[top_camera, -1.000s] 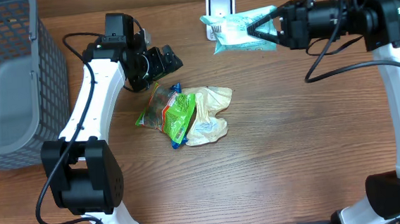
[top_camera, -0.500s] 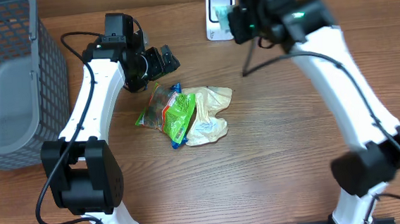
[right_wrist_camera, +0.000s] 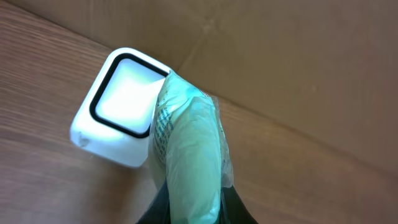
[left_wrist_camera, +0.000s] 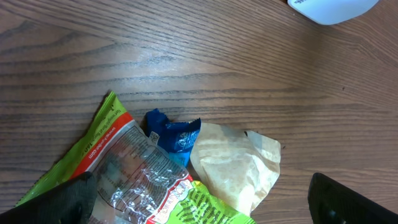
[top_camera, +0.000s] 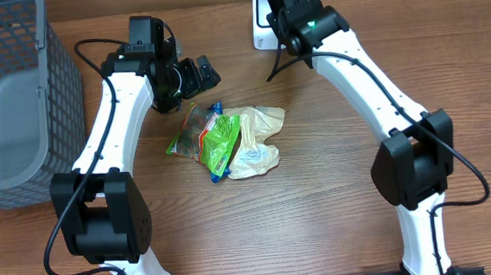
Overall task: Scan the item barcode
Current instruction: 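Carry the wipes pack with the right gripper to the white scanner, then hold the wipes pack barcode against the scanner window, right gripper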
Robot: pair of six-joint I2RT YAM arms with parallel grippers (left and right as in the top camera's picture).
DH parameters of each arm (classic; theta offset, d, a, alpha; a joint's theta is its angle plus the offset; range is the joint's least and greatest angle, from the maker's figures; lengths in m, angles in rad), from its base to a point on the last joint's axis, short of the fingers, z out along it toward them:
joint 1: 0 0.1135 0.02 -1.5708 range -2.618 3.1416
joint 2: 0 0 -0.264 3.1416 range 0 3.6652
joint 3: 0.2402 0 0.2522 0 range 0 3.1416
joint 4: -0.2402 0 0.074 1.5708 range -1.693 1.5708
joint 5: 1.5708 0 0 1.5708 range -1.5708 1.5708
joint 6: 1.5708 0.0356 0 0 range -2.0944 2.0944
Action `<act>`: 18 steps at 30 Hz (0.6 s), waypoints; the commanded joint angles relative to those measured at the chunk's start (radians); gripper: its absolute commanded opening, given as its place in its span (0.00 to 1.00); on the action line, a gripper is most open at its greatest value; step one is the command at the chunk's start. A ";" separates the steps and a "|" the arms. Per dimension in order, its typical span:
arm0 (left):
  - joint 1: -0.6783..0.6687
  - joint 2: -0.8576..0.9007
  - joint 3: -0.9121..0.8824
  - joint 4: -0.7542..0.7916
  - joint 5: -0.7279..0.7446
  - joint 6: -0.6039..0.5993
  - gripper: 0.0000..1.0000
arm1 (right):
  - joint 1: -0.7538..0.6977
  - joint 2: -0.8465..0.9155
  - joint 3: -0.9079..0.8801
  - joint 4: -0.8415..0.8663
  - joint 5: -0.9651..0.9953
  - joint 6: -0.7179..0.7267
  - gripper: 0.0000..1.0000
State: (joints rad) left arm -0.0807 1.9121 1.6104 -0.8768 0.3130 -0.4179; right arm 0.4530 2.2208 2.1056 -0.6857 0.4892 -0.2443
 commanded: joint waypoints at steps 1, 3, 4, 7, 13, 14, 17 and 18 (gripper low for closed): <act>0.003 -0.019 0.013 -0.002 -0.010 0.014 1.00 | 0.011 0.022 0.021 0.057 0.042 -0.143 0.04; 0.003 -0.019 0.013 -0.002 -0.010 0.014 1.00 | 0.013 0.040 0.021 0.092 0.045 -0.203 0.04; 0.003 -0.019 0.013 -0.002 -0.010 0.014 1.00 | 0.013 0.048 0.021 0.108 0.058 -0.223 0.04; 0.003 -0.019 0.013 -0.002 -0.010 0.014 1.00 | 0.013 0.078 0.021 0.142 0.087 -0.278 0.04; 0.003 -0.019 0.013 -0.002 -0.010 0.014 1.00 | 0.020 0.087 0.014 0.151 0.086 -0.309 0.04; 0.003 -0.019 0.013 -0.002 -0.010 0.014 1.00 | 0.022 0.087 0.014 0.152 0.086 -0.319 0.04; 0.003 -0.019 0.013 -0.002 -0.010 0.014 1.00 | 0.031 0.087 0.014 0.161 0.086 -0.373 0.04; 0.003 -0.019 0.013 -0.002 -0.010 0.014 1.00 | 0.032 0.087 0.014 0.169 0.086 -0.398 0.04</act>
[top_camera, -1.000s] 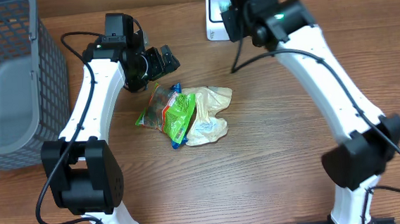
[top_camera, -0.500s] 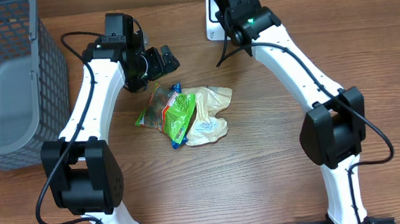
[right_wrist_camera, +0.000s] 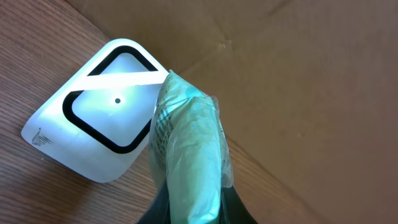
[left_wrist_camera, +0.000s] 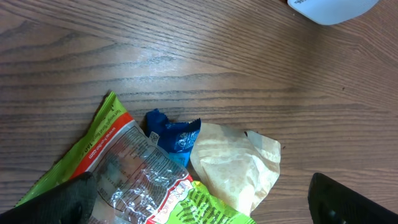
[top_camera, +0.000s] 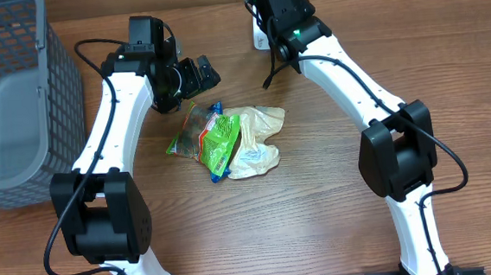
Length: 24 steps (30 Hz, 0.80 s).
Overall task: Scan the item barcode
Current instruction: 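Hold the wipes pack barcode against the scanner window, right gripper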
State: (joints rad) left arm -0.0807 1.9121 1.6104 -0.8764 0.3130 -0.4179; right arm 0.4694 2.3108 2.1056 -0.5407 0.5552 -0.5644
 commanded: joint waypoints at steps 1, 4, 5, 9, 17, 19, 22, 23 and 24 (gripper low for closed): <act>0.003 -0.019 0.013 -0.002 -0.010 0.014 1.00 | 0.018 -0.003 0.014 0.034 0.020 -0.098 0.04; 0.003 -0.019 0.013 -0.002 -0.010 0.014 1.00 | 0.021 -0.003 0.014 0.066 0.019 -0.180 0.04; 0.003 -0.019 0.013 -0.002 -0.010 0.014 1.00 | 0.022 -0.003 0.014 0.077 0.019 -0.216 0.04; 0.003 -0.019 0.013 -0.002 -0.010 0.014 1.00 | 0.021 -0.003 0.008 0.085 0.020 -0.253 0.04; 0.003 -0.019 0.013 -0.002 -0.010 0.014 1.00 | 0.023 -0.003 -0.033 0.084 0.020 -0.253 0.04; 0.003 -0.019 0.013 -0.002 -0.010 0.014 1.00 | 0.023 -0.003 -0.041 0.092 0.020 -0.253 0.04; 0.003 -0.019 0.013 -0.002 -0.010 0.014 1.00 | 0.022 -0.003 -0.061 0.106 0.020 -0.256 0.04; 0.003 -0.019 0.013 -0.002 -0.010 0.014 1.00 | 0.019 -0.003 -0.066 0.111 0.021 -0.256 0.04; 0.003 -0.019 0.013 -0.002 -0.010 0.014 1.00 | 0.017 -0.003 -0.074 0.119 0.020 -0.256 0.04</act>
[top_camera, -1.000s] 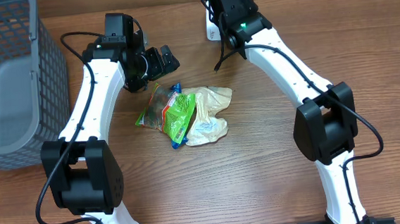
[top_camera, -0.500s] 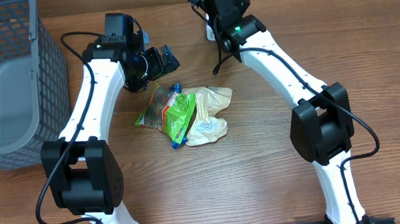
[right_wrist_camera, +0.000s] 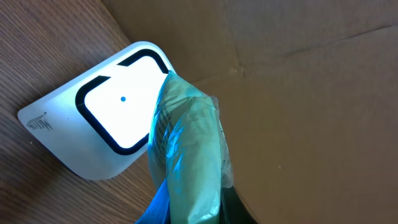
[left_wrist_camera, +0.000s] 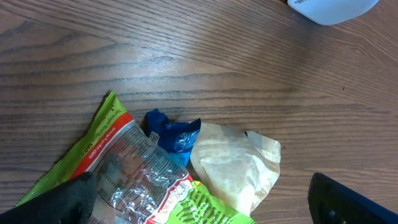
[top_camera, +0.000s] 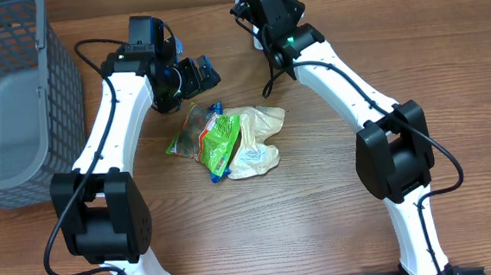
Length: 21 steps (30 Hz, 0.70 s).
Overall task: Scan the item barcode
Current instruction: 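Hold the wipes pack barcode against the scanner window, right gripper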
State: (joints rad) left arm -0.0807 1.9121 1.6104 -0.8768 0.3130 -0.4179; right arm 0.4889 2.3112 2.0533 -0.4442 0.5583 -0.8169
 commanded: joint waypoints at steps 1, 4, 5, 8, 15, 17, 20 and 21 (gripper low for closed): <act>0.003 -0.019 0.013 -0.002 -0.010 0.014 1.00 | -0.005 -0.003 -0.027 0.028 0.017 -0.003 0.04; 0.004 -0.019 0.013 -0.002 -0.010 0.014 1.00 | -0.008 -0.003 -0.034 0.032 0.017 -0.003 0.04; 0.003 -0.019 0.013 -0.002 -0.010 0.014 1.00 | -0.008 -0.003 -0.034 0.036 0.017 -0.003 0.04; 0.003 -0.019 0.013 -0.002 -0.010 0.014 1.00 | -0.008 -0.003 -0.034 0.080 0.018 -0.003 0.04; 0.003 -0.019 0.013 -0.002 -0.010 0.014 1.00 | -0.018 -0.003 -0.034 0.195 -0.040 -0.082 0.04; 0.003 -0.019 0.013 -0.002 -0.010 0.014 1.00 | -0.020 -0.003 -0.034 0.190 -0.034 -0.082 0.04; 0.003 -0.019 0.013 -0.002 -0.010 0.015 1.00 | -0.025 0.001 -0.034 0.148 -0.032 -0.080 0.04; 0.003 -0.019 0.013 -0.002 -0.010 0.014 1.00 | -0.027 0.005 -0.034 0.146 -0.026 -0.081 0.04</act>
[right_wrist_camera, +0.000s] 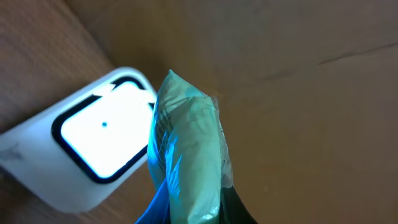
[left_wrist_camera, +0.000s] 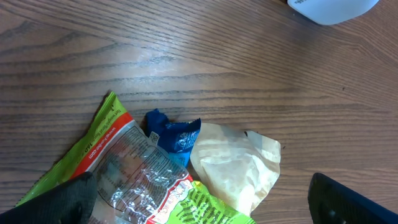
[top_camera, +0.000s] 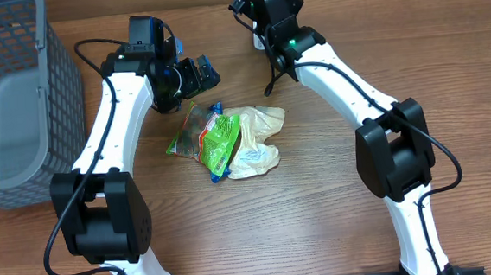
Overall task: Scan the item barcode
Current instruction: 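Hold the wipes pack barcode against the scanner window, right gripper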
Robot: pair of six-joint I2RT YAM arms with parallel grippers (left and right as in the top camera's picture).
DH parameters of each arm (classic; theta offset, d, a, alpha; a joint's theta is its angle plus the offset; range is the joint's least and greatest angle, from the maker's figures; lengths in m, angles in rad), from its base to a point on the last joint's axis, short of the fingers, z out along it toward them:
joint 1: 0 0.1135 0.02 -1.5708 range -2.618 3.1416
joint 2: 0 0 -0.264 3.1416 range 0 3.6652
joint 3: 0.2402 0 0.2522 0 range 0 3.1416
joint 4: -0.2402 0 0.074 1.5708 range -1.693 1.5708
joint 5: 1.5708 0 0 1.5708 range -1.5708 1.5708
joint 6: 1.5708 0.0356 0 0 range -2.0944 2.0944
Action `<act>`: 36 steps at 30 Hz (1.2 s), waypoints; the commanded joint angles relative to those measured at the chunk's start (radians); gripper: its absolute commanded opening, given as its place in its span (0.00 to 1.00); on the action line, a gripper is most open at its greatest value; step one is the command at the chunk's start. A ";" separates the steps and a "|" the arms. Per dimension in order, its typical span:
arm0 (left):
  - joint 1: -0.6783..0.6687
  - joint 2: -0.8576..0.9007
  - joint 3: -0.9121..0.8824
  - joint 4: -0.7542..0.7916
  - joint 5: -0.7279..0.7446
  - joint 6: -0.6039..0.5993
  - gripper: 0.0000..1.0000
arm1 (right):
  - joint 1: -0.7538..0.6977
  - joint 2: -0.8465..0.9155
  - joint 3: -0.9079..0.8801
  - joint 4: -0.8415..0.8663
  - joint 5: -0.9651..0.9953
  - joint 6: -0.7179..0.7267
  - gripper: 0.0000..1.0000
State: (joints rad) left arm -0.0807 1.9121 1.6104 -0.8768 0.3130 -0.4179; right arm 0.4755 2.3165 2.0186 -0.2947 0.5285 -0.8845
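My right gripper is shut on a pale green see-through packet, holding it upright next to the lit window of the white scanner. Blue light falls on the packet's lower left edge. Seen from overhead, that gripper is at the table's far edge. My left gripper hangs open over a pile of packets: a green and red one, a small blue one and a beige one. Overhead, the left gripper is just above the pile.
A grey wire basket stands at the far left of the table. A brown cardboard wall rises right behind the scanner. A corner of the scanner shows at the top of the left wrist view.
My right wrist has turned further toward the cardboard wall, so the scanner now sits lower and more to the left in its view. The packet is still held. The left arm has not moved.
My right gripper held the pale green packet over the scanner throughout. The arm then stood further left over the scanner, whose window showed a dot. Blue light then appeared on the packet and remains. The left gripper stayed open over the pile.
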 commanded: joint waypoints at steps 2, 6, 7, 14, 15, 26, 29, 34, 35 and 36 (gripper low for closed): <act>0.003 -0.019 0.013 -0.002 -0.010 0.014 1.00 | -0.016 0.013 0.001 0.000 0.009 -0.013 0.04; 0.003 -0.019 0.013 -0.002 -0.010 0.014 1.00 | -0.019 0.035 0.001 0.029 0.014 -0.014 0.04; 0.003 -0.019 0.013 -0.002 -0.010 0.014 1.00 | -0.019 0.045 0.001 0.043 0.014 -0.014 0.04; 0.003 -0.019 0.013 -0.002 -0.010 0.014 1.00 | -0.019 0.065 0.001 0.066 0.039 -0.014 0.04; 0.003 -0.019 0.013 -0.002 -0.010 0.014 1.00 | -0.019 0.065 0.001 0.069 0.047 -0.014 0.04; 0.003 -0.019 0.013 -0.002 -0.010 0.014 1.00 | -0.018 0.065 0.001 0.060 0.093 -0.029 0.04; 0.003 -0.019 0.013 -0.002 -0.010 0.014 1.00 | -0.011 0.065 0.001 0.056 0.114 -0.029 0.04; 0.003 -0.019 0.013 -0.002 -0.010 0.014 1.00 | 0.005 0.065 0.001 0.053 0.137 -0.030 0.04; 0.003 -0.019 0.013 -0.002 -0.010 0.014 1.00 | 0.009 0.065 0.001 0.053 0.144 -0.034 0.04; 0.003 -0.019 0.013 -0.002 -0.010 0.014 1.00 | 0.016 0.065 0.001 0.053 0.151 -0.038 0.04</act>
State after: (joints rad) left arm -0.0807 1.9121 1.6104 -0.8764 0.3130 -0.4179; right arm 0.4671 2.3848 2.0182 -0.2489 0.6376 -0.9169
